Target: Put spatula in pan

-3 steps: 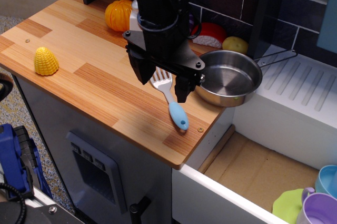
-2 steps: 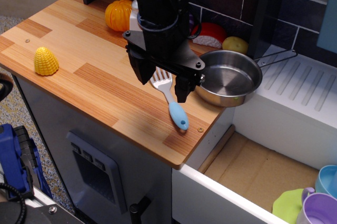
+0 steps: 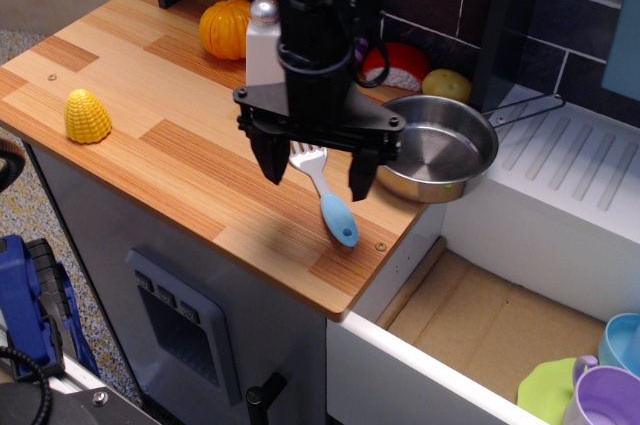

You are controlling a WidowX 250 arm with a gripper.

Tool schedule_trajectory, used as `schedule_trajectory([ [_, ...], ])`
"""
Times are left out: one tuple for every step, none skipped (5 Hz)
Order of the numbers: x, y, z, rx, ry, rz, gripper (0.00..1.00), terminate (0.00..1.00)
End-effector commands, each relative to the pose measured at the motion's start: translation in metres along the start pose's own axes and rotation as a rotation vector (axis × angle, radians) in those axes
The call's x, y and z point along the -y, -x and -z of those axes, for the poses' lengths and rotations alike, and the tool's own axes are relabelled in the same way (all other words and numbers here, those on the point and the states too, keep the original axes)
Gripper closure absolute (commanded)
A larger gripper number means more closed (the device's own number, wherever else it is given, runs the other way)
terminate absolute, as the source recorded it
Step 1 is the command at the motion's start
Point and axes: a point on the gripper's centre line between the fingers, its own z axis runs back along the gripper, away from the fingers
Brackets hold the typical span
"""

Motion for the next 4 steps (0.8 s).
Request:
schedule_trajectory([
  [0.012,-0.007,0.002,0.054,-0.012,-0.147,0.00,0.00],
  [0.016,-0.007,0.011,0.078,-0.029,-0.208,0.00,0.00],
  [0.013,-0.009,0.021,0.083,-0.014,-0.223,0.00,0.00],
  [0.009,-0.008,0.030,0.086,0.003,-0.225,0.00,0.00],
])
